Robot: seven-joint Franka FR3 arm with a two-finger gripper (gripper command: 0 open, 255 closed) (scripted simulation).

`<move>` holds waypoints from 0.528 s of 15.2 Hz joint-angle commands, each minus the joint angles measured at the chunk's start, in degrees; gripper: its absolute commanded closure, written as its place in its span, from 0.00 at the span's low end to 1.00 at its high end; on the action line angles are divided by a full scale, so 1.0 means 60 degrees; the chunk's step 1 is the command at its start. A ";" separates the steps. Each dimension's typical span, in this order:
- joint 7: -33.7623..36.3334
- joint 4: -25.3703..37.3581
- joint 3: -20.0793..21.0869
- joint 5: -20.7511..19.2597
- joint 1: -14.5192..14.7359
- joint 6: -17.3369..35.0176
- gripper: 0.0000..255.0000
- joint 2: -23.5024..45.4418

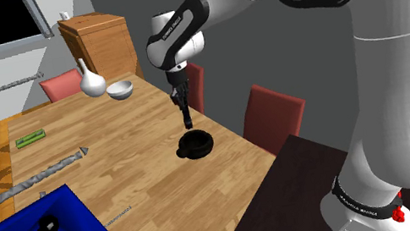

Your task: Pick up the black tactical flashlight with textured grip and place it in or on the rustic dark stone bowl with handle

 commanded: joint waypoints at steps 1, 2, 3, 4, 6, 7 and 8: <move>-0.0013 -0.0130 0.0018 0.0036 -0.0002 0.0253 1.00 0.0121; -0.0026 -0.0168 0.0026 0.0057 -0.0008 0.0360 1.00 0.0192; -0.0039 -0.0203 0.0035 0.0078 -0.0014 0.0467 1.00 0.0265; -0.0053 -0.0236 0.0045 0.0100 -0.0021 0.0572 1.00 0.0339; -0.0081 -0.0295 0.0065 0.0144 -0.0036 0.0782 1.00 0.0493; -0.0096 -0.0322 0.0076 0.0167 -0.0044 0.0886 1.00 0.0571; -0.0110 -0.0346 0.0087 0.0190 -0.0052 0.0989 1.00 0.0652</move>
